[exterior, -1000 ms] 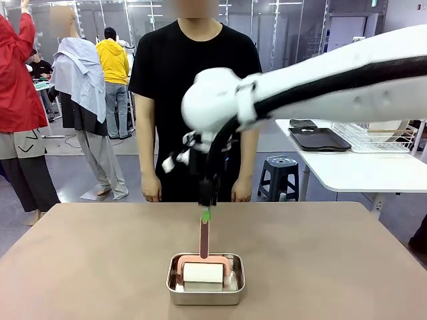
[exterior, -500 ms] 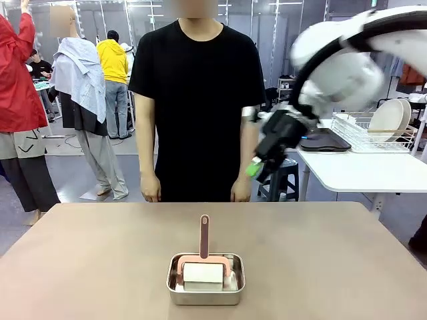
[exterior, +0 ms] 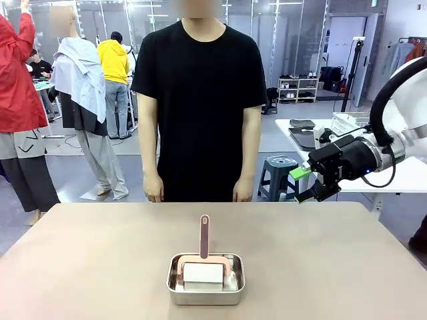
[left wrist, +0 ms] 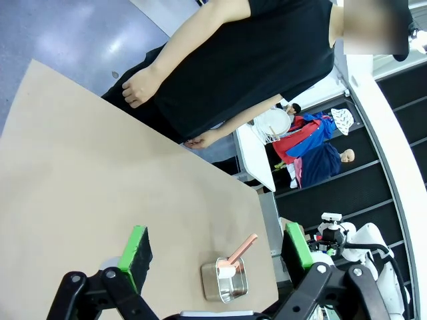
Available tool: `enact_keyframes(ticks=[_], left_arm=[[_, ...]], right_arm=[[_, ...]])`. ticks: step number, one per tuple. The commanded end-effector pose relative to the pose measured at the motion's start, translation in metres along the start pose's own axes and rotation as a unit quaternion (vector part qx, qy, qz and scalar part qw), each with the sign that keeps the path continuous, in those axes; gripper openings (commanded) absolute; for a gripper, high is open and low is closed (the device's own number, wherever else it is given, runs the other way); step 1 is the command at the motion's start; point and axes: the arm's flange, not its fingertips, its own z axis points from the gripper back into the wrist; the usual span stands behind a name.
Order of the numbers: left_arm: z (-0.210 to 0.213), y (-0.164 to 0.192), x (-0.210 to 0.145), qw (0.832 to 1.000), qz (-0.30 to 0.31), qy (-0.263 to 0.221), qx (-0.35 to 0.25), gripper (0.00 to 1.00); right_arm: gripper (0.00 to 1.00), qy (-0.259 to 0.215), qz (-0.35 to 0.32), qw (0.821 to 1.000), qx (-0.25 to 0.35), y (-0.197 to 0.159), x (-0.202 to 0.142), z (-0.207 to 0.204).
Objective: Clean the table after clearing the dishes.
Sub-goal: Place the Lint Roller back on top of the Airtight Container.
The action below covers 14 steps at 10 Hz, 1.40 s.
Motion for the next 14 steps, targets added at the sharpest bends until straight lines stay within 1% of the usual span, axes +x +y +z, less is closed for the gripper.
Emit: enact_keyframes(ticks=[1,5,6,7,8,9,10,12,13,14], left_arm=[[0.004,-0.002,0.0,1.0,0.006,0.006,0.001,1.0],[0.004,-0.002,0.0,1.0,0.006,0.006,0.001,1.0],[0.004,-0.002,0.0,1.0,0.006,0.006,0.001,1.0],[0.004,-0.002,0.0,1.0,0.006,0.006,0.001,1.0],[0.004,-0.002,0.0,1.0,0.006,0.006,0.001,1.0],[0.004,-0.002,0.0,1.0,0.006,0.006,0.001,1.0],[0.004,-0.002,0.0,1.0,0.006,0.006,0.001,1.0],[0.004,-0.002,0.0,1.0,0.006,0.006,0.001,1.0],[0.004,-0.002,0.0,1.0,0.006,0.006,0.001,1.0],[0.004,-0.002,0.0,1.0,0.006,0.006,0.001,1.0]], right_arm=[[1.0,0.028,0.021,0.999,-0.014,0.013,0.015,0.002],[1.0,0.028,0.021,0.999,-0.014,0.013,0.015,0.002],[1.0,0.016,0.023,1.0,-0.013,0.014,0.013,0.004],[1.0,-0.049,-0.022,0.998,-0.02,-0.003,0.016,0.044],[1.0,-0.131,-0.07,0.989,-0.018,-0.026,0.006,0.097],[1.0,-0.209,-0.111,0.971,-0.026,-0.051,-0.011,0.146],[1.0,-0.275,-0.136,0.952,-0.02,-0.073,-0.034,0.193],[1.0,-0.362,-0.171,0.916,-0.034,-0.112,-0.082,0.272],[1.0,-0.411,-0.207,0.887,-0.038,-0.129,-0.104,0.303],[1.0,-0.444,-0.232,0.865,-0.039,-0.143,-0.121,0.321]])
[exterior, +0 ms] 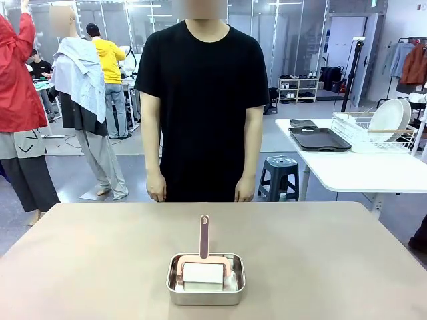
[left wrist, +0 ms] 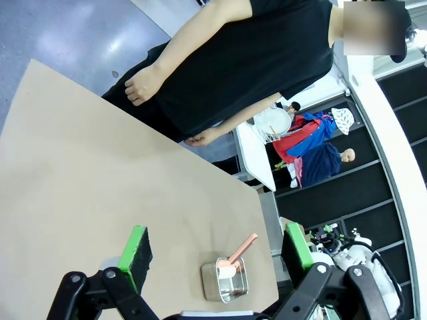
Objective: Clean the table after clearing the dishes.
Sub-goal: Place the Lint Roller back on top of the Airtight Container.
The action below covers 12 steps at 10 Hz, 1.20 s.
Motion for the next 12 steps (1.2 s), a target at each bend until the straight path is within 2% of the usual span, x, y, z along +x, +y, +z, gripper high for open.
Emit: enact_keyframes(ticks=[1,3,5,7,12], left_arm=[[0.004,-0.002,0.0,1.0,0.006,0.006,0.001,1.0],[0.004,-0.002,0.0,1.0,0.006,0.006,0.001,1.0],[0.004,-0.002,0.0,1.0,0.006,0.006,0.001,1.0],[0.004,-0.002,0.0,1.0,0.006,0.006,0.001,1.0],[0.004,-0.002,0.0,1.0,0.006,0.006,0.001,1.0]], right_arm=[[1.0,-0.06,-0.055,0.997,0.008,-0.014,0.012,-0.002],[1.0,-0.093,-0.084,0.992,0.02,-0.042,0.018,0.011],[1.0,-0.113,-0.094,0.989,0.014,-0.054,0.02,0.013],[1.0,-0.095,-0.085,0.992,0.012,-0.058,0.02,0.015],[1.0,-0.095,-0.085,0.992,0.012,-0.058,0.02,0.015]])
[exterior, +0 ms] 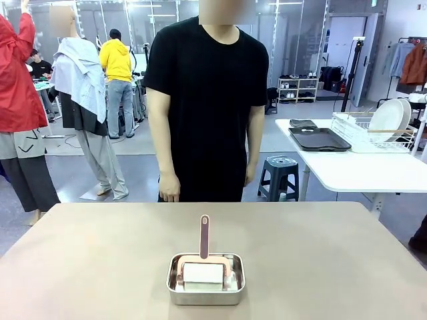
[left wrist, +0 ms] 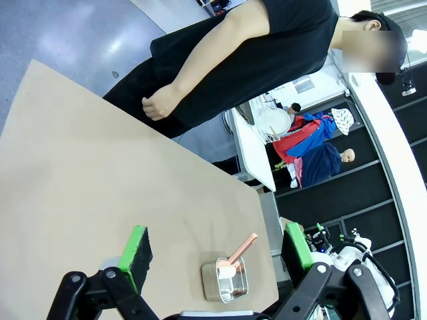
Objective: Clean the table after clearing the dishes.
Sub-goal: Place the Lint Roller back on top of the Airtight Container.
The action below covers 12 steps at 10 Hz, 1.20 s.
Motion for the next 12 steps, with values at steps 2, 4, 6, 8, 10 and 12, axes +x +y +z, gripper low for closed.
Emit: enact_keyframes(ticks=[2,4,6,8,10,12], left_arm=[[0.0044,-0.0018,0.0003,1.0,0.006,0.006,0.0,1.0],[0.0044,-0.0018,0.0003,1.0,0.006,0.006,0.0,1.0],[0.0044,-0.0018,0.0003,1.0,0.006,0.006,0.0,1.0],[0.0044,-0.0018,0.0003,1.0,0.006,0.006,0.0,1.0],[0.0044,-0.0018,0.0003,1.0,0.006,0.006,0.0,1.0],[0.0044,-0.0018,0.0003,1.0,0.006,0.006,0.0,1.0]], right_arm=[[1.0,0.002,0.002,1.0,0.0,0.0021,-0.0015,0.0016],[1.0,0.002,0.002,1.0,0.0,0.0021,-0.0015,0.0016],[1.0,0.002,0.002,1.0,0.0,0.0021,-0.0015,0.0016],[1.0,0.002,0.002,1.0,0.0,0.0021,-0.0015,0.0016],[1.0,0.002,0.002,1.0,0.0,0.0021,-0.0015,0.0016],[1.0,0.002,0.002,1.0,0.0,0.0021,-0.0015,0.0016]])
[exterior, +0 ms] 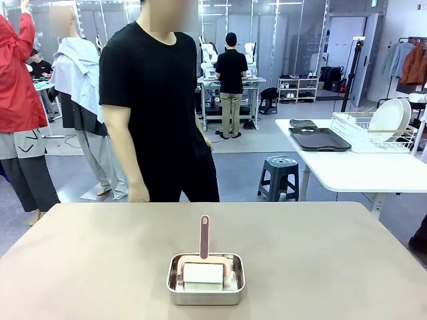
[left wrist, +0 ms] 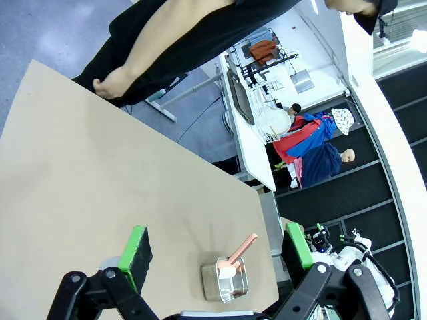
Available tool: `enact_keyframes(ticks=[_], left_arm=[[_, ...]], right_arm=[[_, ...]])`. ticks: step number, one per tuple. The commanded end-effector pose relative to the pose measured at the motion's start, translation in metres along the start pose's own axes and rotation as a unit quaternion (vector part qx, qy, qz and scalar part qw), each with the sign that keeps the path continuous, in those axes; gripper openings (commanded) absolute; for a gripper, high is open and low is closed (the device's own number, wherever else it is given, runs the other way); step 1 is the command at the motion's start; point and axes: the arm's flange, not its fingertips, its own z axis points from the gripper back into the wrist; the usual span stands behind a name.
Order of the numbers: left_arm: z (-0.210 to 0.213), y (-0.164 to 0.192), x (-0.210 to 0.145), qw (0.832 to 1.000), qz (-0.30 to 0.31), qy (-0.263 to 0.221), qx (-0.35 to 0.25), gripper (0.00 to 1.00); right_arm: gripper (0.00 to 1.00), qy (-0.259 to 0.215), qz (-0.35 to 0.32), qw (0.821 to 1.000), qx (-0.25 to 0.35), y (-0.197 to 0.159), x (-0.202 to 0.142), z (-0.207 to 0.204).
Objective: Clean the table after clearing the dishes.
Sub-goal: Place the Lint Roller back on top of the Airtight Container.
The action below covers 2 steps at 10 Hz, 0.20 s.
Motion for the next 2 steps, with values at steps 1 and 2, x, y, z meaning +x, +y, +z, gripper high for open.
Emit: enact_keyframes(ticks=[1,2], left_arm=[[0.0044,-0.0018,0.0003,1.0,0.006,0.006,0.0,1.0],[0.0044,-0.0018,0.0003,1.0,0.006,0.006,0.0,1.0]], right_arm=[[1.0,0.002,0.002,1.0,0.0,0.0021,-0.0015,0.0016],[1.0,0.002,0.002,1.0,0.0,0.0021,-0.0015,0.0016]])
